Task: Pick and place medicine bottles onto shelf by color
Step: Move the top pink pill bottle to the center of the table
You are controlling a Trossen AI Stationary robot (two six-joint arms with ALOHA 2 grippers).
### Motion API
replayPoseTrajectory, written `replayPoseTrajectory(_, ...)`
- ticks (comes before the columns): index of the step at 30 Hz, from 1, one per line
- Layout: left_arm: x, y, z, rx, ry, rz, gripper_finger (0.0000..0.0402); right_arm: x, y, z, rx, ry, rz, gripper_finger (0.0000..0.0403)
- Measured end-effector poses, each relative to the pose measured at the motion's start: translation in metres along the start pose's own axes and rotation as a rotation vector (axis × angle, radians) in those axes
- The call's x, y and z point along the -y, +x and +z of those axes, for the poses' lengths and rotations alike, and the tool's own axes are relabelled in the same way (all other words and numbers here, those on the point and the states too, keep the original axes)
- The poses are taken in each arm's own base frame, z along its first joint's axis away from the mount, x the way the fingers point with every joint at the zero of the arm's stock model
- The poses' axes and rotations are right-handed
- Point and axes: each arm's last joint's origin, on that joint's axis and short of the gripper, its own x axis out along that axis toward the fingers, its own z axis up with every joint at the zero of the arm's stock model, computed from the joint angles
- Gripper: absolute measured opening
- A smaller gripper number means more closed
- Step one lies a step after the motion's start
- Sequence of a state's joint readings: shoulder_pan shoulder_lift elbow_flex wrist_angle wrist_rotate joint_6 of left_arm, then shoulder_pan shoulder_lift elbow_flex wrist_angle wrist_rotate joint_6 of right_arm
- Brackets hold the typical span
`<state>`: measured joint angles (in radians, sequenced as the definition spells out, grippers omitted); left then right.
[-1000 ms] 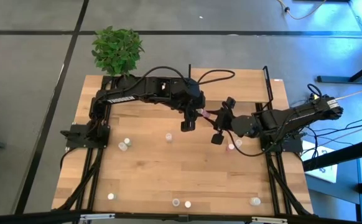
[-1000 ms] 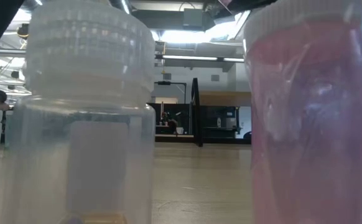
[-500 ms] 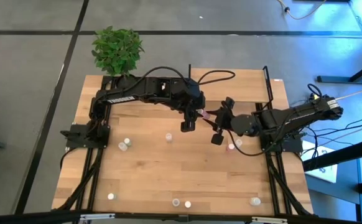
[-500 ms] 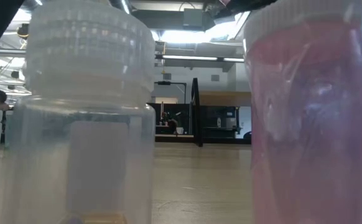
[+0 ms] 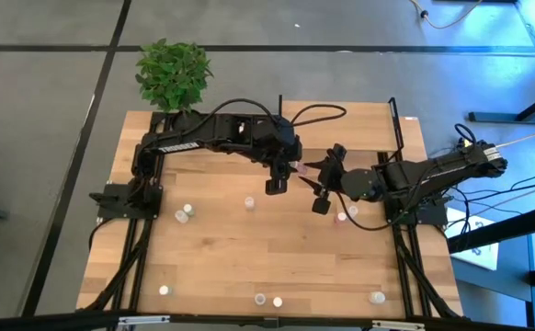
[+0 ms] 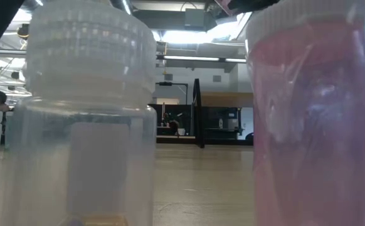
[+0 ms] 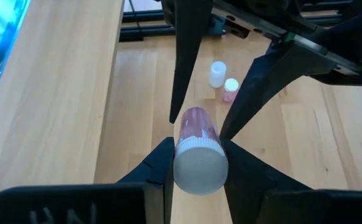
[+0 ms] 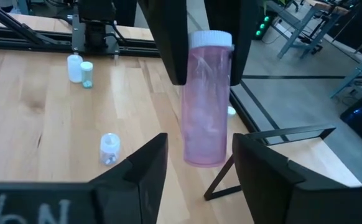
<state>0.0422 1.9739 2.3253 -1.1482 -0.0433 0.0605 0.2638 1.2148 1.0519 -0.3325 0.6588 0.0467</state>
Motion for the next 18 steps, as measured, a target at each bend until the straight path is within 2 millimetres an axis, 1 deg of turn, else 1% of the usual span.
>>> replayPoseTrajectory(4, -0.001, 0.0, -0.001, -0.008, -0.001, 0.002, 0.0088, 0.002, -0.002, 0.001, 0.004, 0.0, -0.002, 0.0186)
replayPoseTrajectory(7, -0.003, -0.004, -0.002, -0.015, -0.004, 0.032, 0.0088, 0.006, -0.009, 0.001, 0.004, -0.003, 0.002, 0.0183)
replayPoseTrajectory(12, -0.011, -0.02, -0.002, 0.01, -0.044, 0.066, 0.0088, 0.017, -0.026, 0.001, 0.008, 0.025, 0.006, 0.0183)
replayPoseTrajectory(18, -0.027, -0.042, -0.005, 0.028, -0.082, 0.097, 0.0088, 0.028, -0.04, 0.004, 0.04, 0.053, 0.014, 0.0182)
